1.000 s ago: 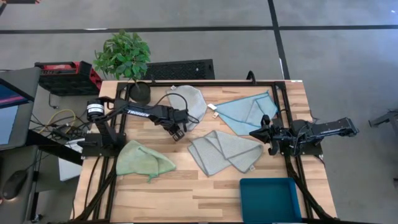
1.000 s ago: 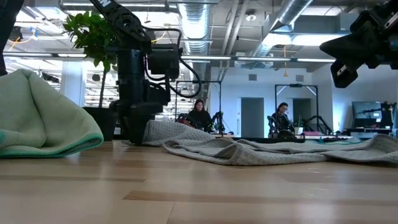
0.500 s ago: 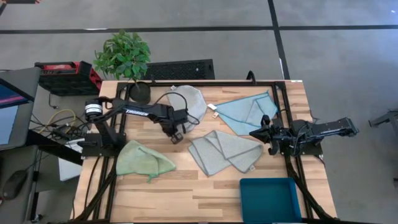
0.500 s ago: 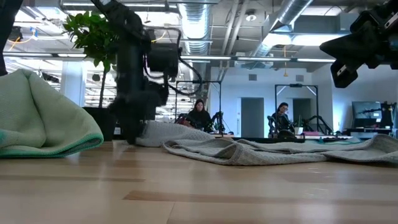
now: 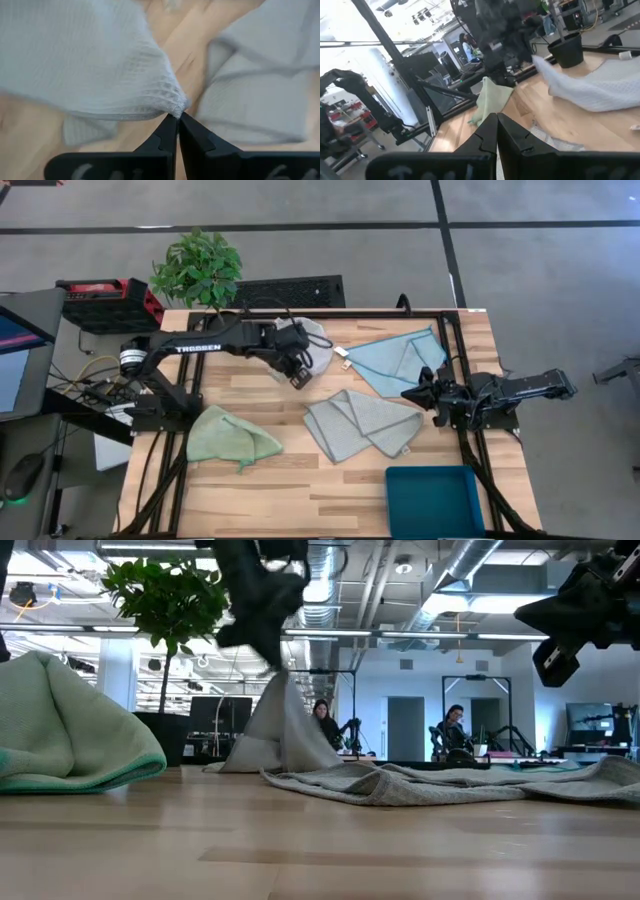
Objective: Fold microfiber towels
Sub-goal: Fold the gray microfiber cloth
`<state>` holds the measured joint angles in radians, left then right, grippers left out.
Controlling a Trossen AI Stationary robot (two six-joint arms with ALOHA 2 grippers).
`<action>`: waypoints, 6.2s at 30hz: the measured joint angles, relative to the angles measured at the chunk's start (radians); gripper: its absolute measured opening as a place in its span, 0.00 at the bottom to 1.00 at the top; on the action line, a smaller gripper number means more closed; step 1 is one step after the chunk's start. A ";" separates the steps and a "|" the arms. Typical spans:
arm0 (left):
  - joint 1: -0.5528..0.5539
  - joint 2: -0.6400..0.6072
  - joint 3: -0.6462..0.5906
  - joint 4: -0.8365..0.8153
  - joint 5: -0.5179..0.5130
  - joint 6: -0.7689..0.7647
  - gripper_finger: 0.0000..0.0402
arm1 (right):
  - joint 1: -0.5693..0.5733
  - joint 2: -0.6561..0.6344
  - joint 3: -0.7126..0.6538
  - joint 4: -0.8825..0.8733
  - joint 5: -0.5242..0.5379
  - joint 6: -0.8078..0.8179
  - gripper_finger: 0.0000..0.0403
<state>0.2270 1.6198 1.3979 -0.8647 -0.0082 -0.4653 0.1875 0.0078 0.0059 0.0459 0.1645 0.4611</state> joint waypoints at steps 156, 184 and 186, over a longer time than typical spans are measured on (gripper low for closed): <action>-0.021 -0.044 0.406 -0.125 -0.032 0.274 0.00 | 0.001 1.610 1.117 -0.103 0.281 -0.213 0.27; -0.016 -0.043 0.616 -0.249 -0.131 0.238 0.00 | -0.144 1.634 1.120 -0.253 0.444 -0.252 0.27; -0.028 -0.044 0.624 -0.297 -0.132 0.224 0.00 | -0.179 1.634 1.120 -0.243 0.448 -0.285 0.27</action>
<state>0.1994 1.5756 2.0216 -1.1615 -0.1401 -0.2417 0.0083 1.6417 1.1255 -0.1970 0.6128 0.1766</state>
